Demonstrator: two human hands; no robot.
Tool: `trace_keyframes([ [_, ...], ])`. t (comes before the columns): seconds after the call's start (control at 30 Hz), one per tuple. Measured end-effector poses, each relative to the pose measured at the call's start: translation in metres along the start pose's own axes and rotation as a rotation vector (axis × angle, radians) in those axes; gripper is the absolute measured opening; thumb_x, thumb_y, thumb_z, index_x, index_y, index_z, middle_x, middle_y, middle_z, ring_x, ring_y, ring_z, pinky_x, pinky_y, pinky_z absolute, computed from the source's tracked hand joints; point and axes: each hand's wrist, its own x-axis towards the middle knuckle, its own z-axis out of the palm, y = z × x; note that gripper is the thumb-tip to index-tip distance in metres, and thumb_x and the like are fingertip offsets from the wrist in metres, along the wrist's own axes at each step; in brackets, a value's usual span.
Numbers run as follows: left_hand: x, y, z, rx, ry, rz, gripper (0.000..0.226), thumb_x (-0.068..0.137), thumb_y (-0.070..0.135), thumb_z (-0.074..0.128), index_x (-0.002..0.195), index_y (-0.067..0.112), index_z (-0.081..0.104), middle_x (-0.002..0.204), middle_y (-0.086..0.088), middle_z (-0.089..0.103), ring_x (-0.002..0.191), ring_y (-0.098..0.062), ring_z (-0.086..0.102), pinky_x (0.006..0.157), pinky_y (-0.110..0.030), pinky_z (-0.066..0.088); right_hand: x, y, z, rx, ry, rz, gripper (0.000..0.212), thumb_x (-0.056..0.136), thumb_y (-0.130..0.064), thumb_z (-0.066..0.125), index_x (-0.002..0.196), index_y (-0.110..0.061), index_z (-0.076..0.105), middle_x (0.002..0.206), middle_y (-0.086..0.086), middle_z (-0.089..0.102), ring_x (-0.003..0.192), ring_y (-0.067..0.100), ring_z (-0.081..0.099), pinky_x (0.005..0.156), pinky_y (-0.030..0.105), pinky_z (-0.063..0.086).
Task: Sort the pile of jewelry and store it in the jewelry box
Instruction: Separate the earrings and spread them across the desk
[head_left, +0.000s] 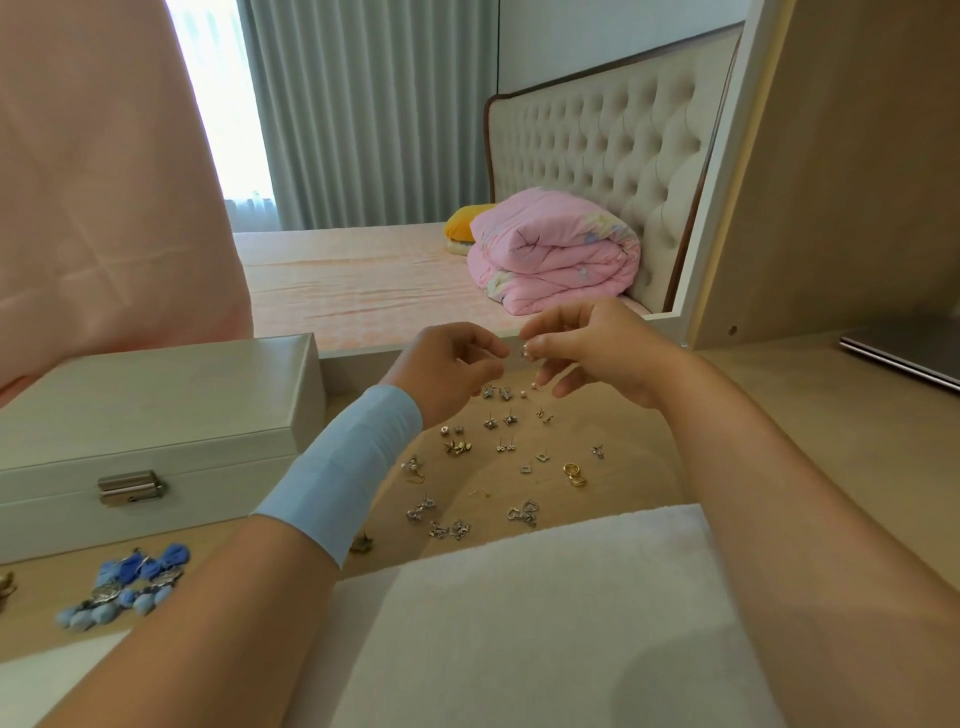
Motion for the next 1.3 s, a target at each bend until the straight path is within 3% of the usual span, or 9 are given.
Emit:
trace_keyframes([
  [0.17,-0.001,-0.002,0.001,0.444,-0.160,-0.031,0.014,0.094,0.025,0.061,0.095,0.037,0.069,0.091,0.019,0.062,0.087,-0.006,0.060,0.078,-0.021,0.042,0.001,0.004,0.001,-0.225,-0.125,0.023,0.010,0.091,-0.011,0.073,0.100,-0.010,0.077,0.081,0.000,0.073,0.064,0.011,0.065,0.049,0.024,0.051],
  [0.3,-0.017,-0.004,-0.007,0.563,-0.201,-0.032,0.010,0.092,0.027,0.063,0.092,0.034,0.069,0.086,0.018,0.065,0.081,-0.005,0.059,0.079,-0.022,0.043,0.000,-0.003,0.016,-0.424,-0.330,0.084,0.007,0.088,-0.016,0.075,0.093,-0.020,0.078,0.089,0.001,0.077,0.063,0.012,0.065,0.049,0.024,0.041],
  [0.37,-0.027,-0.004,-0.013,0.598,-0.243,-0.035,0.008,0.090,0.030,0.065,0.090,0.036,0.070,0.088,0.018,0.064,0.077,-0.001,0.056,0.076,-0.020,0.042,0.000,-0.007,0.025,-0.555,-0.410,0.111,0.010,0.083,-0.017,0.079,0.092,-0.023,0.078,0.088,-0.003,0.078,0.059,0.010,0.064,0.056,0.029,0.044],
  [0.47,-0.042,-0.006,-0.018,0.644,-0.304,-0.030,0.008,0.087,0.036,0.069,0.093,0.039,0.073,0.089,0.021,0.062,0.075,0.002,0.053,0.076,-0.018,0.041,0.001,-0.011,0.036,-0.701,-0.450,0.110,0.011,0.078,-0.022,0.085,0.085,-0.027,0.079,0.074,-0.011,0.076,0.054,0.009,0.060,0.083,0.039,0.056],
  [0.53,-0.049,-0.009,-0.019,0.655,-0.325,-0.032,0.009,0.084,0.040,0.073,0.093,0.041,0.075,0.089,0.022,0.062,0.076,0.003,0.053,0.076,-0.018,0.041,0.000,-0.013,0.042,-0.752,-0.469,0.100,0.010,0.076,-0.024,0.087,0.081,-0.029,0.080,0.063,-0.013,0.070,0.052,0.010,0.056,0.078,0.034,0.054],
  [0.7,-0.055,-0.014,-0.011,0.616,-0.339,-0.028,0.010,0.082,0.041,0.076,0.091,0.043,0.077,0.088,0.022,0.063,0.077,0.002,0.053,0.075,-0.017,0.041,-0.003,-0.012,0.056,-0.790,-0.495,0.067,0.014,0.075,-0.017,0.087,0.086,-0.023,0.081,0.069,-0.011,0.072,0.054,0.013,0.053,0.058,0.025,0.047],
  [0.8,-0.053,-0.015,-0.009,0.594,-0.347,-0.017,0.007,0.082,0.039,0.076,0.087,0.043,0.078,0.086,0.023,0.065,0.075,0.002,0.054,0.076,-0.018,0.043,-0.001,-0.011,0.058,-0.786,-0.474,0.045,0.017,0.076,-0.017,0.087,0.090,-0.024,0.081,0.080,-0.007,0.075,0.057,0.014,0.055,0.058,0.026,0.048],
  [1.07,-0.051,-0.019,-0.014,0.542,-0.392,0.017,0.010,0.084,0.039,0.074,0.092,0.046,0.075,0.089,0.022,0.065,0.082,0.000,0.058,0.078,-0.017,0.043,0.003,-0.012,0.048,-0.764,-0.402,0.006,0.018,0.082,-0.013,0.081,0.097,-0.023,0.079,0.075,-0.013,0.072,0.052,0.011,0.059,0.066,0.026,0.052],
  [1.3,-0.052,-0.018,-0.007,0.505,-0.425,0.019,0.009,0.081,0.036,0.078,0.087,0.044,0.077,0.089,0.024,0.069,0.085,0.001,0.060,0.081,-0.017,0.046,0.002,-0.012,0.036,-0.780,-0.385,0.020,0.011,0.082,-0.019,0.081,0.088,-0.029,0.081,0.074,-0.006,0.075,0.051,0.009,0.055,0.064,0.023,0.049],
])
